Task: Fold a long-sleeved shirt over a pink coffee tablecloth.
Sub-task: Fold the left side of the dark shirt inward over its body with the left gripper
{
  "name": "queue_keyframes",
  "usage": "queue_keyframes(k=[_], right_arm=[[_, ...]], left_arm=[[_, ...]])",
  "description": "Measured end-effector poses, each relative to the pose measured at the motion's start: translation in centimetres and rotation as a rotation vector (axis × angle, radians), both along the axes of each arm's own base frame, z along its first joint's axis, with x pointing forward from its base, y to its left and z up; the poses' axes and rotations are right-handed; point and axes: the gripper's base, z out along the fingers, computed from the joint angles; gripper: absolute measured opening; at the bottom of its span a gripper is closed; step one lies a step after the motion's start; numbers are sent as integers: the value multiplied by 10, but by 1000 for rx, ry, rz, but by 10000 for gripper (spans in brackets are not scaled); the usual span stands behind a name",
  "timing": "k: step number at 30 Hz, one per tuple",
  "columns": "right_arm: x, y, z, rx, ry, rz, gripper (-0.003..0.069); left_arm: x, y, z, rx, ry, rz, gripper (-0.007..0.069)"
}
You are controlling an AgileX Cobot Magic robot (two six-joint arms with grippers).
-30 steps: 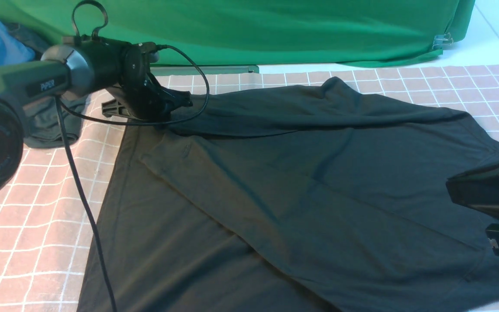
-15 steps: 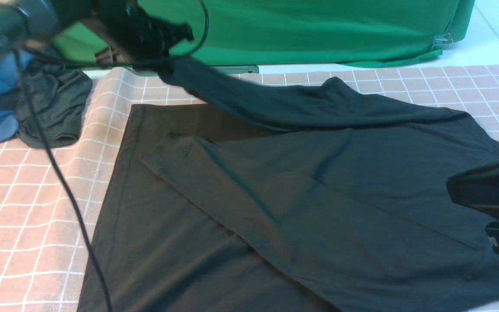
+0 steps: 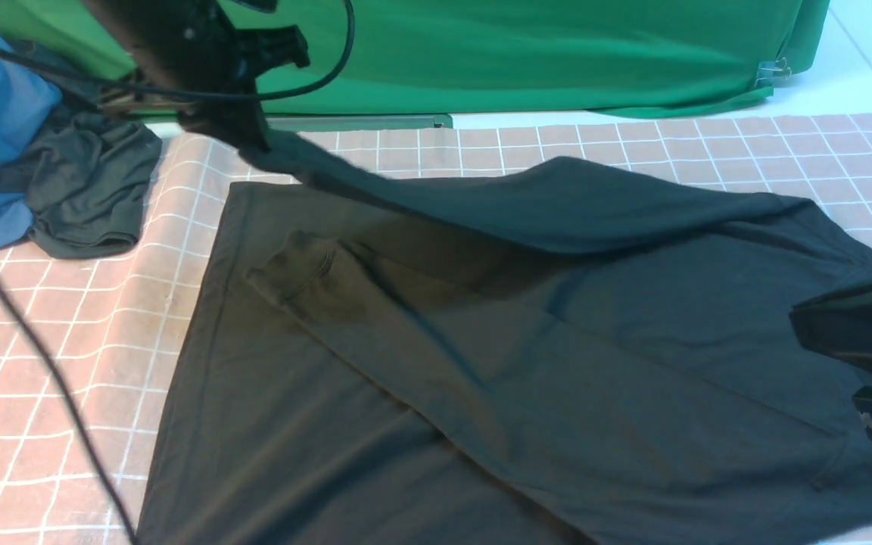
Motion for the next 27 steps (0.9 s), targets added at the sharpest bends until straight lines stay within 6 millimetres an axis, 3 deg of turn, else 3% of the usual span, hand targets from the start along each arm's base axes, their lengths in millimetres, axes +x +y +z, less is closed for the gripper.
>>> queue_keyframes(k=[16,27], right_arm=[[3,-4,0,-51,-29,-23,91],[3,-4,0,-51,-31,-23,102]], left_arm=[[-99,9,-37,8,179,77,43],[-118,8,-70,-15,272,95,45]])
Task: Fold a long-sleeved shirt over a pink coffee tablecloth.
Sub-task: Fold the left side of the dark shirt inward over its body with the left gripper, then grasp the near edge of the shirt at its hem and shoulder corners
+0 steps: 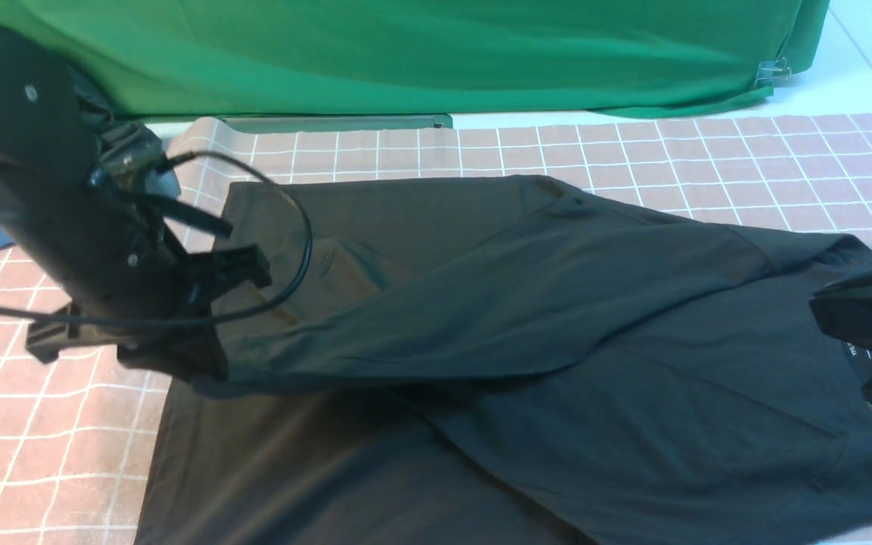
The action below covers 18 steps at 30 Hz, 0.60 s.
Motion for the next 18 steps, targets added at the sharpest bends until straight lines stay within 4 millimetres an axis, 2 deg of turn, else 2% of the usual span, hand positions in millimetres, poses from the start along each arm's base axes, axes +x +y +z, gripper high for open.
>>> queue_keyframes(k=[5,8,9,10,11,13,18], right_arm=[[0,0,0,0,0,0,102],[0,0,0,-2,-1,0,102],[0,0,0,-2,-1,0,102],[0,0,0,-2,-1,0,102],[0,0,0,0,-4,0,102],[1,0,1,3,-9,0,102],[2,1,2,13,-27,0,102]], left_arm=[[-1,2,-12,20,-19,2,55],[-4,3,-16,22,-8,3,97],[-5,3,-18,28,1,2,150],[-5,4,-18,31,4,1,157],[-6,5,-18,43,16,-5,221],[-10,6,-19,61,52,-16,281],[-28,11,-25,103,178,-39,358]])
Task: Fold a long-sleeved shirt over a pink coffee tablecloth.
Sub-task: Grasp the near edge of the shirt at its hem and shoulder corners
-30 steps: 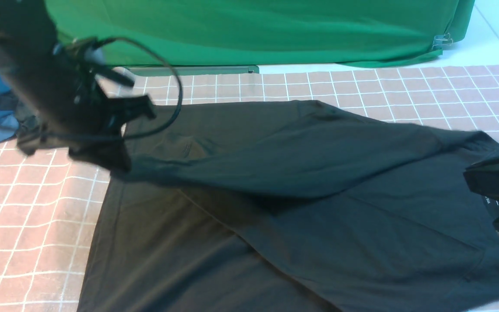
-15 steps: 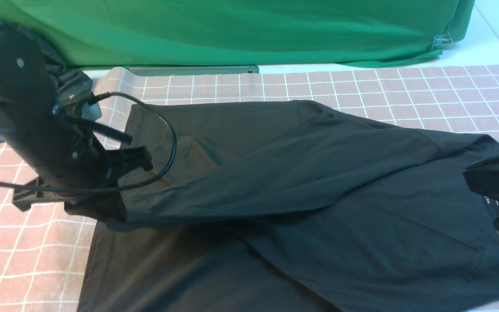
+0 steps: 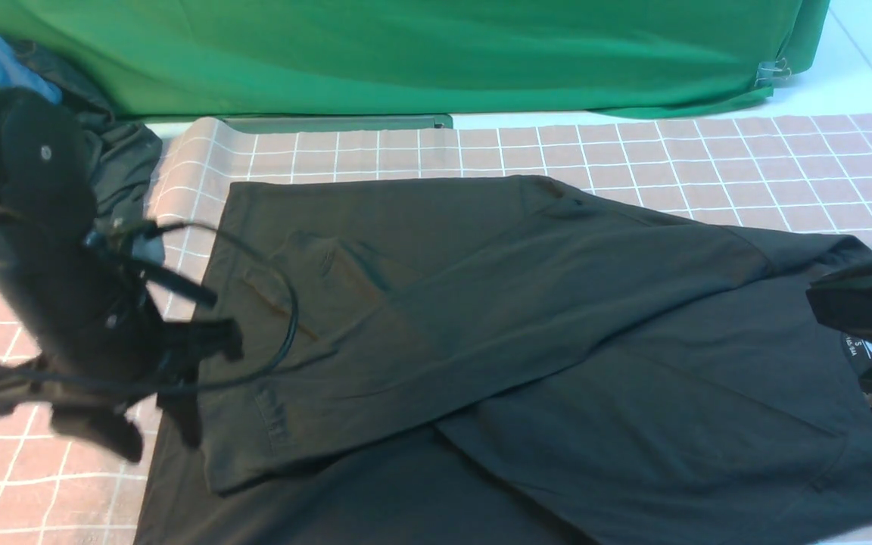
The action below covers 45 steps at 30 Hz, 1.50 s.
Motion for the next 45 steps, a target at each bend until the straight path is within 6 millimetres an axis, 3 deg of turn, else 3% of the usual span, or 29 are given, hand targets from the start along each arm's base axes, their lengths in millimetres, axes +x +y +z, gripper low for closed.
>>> queue_keyframes(k=[2,7,13,20,27,31,34,38,42,45], right_arm=[[0,0,0,1,-2,0,103],[1,0,1,7,-13,0,102],[3,2,5,30,-56,1,102],[5,3,7,47,-85,2,107],[5,3,7,46,-87,2,109],[5,3,7,45,-86,2,109],[5,3,7,45,-86,2,110],[4,2,6,40,-76,1,111],[7,0,-3,-2,11,-30,96],[16,-10,-26,-98,214,-115,62]], left_arm=[[-6,1,-3,5,18,2,359],[-45,7,-27,20,90,24,359],[-67,13,-45,44,72,36,362],[-80,25,-62,161,61,56,443],[-80,16,-71,44,17,40,463],[-80,12,-77,4,39,27,384],[-79,10,-78,-8,49,34,221],[-79,10,-76,-7,56,24,58],[-80,13,-63,17,57,-4,43],[-81,16,-41,41,-22,6,43]])
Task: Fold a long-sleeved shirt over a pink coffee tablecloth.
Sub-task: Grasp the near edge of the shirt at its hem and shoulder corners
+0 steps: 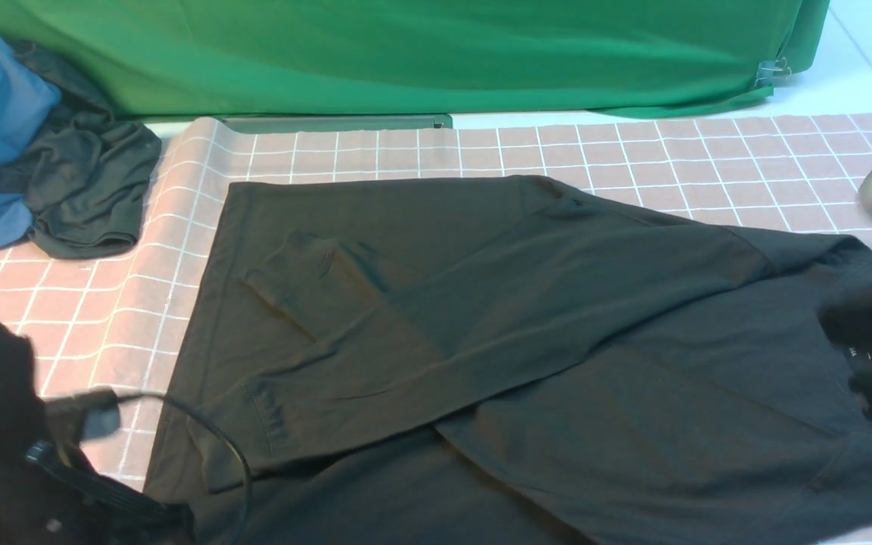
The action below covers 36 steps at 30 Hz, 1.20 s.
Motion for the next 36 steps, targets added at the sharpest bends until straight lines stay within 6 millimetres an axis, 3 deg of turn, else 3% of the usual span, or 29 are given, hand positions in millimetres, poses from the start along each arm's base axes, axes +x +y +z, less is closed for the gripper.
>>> queue_keyframes(k=[4,9,12,15,16,18,21,26,29,31,32,33,36], right_arm=[[22,-17,-34,-113,272,-113,36],[46,-27,-69,-175,474,-133,55],[54,-23,-83,-172,527,-104,141],[67,-19,-99,-167,533,-84,307],[70,-19,-101,-165,524,-85,332],[81,-17,-115,-172,516,-88,468],[88,-17,-131,-190,546,-90,533],[95,-19,-155,-259,618,-85,547],[95,-20,-164,-284,663,-75,509],[92,-21,-164,-296,691,-72,379],[92,-21,-164,-296,694,-72,361],[91,-22,-163,-301,704,-71,201],[90,-22,-159,-301,693,-72,69]], left_arm=[[-6,4,21,20,-109,34,43],[-11,7,27,33,-127,55,44],[-9,7,27,36,-144,56,44],[-8,7,27,33,-159,57,44],[-8,7,27,33,-159,58,44],[-8,7,27,32,-163,59,44],[-7,7,27,32,-165,59,44],[-7,7,27,33,-166,58,44],[-7,7,27,32,-168,58,44],[-7,7,27,33,-170,58,44],[-7,7,27,33,-170,58,44],[-7,7,27,33,-170,58,44],[-7,7,27,32,-170,62,44]])
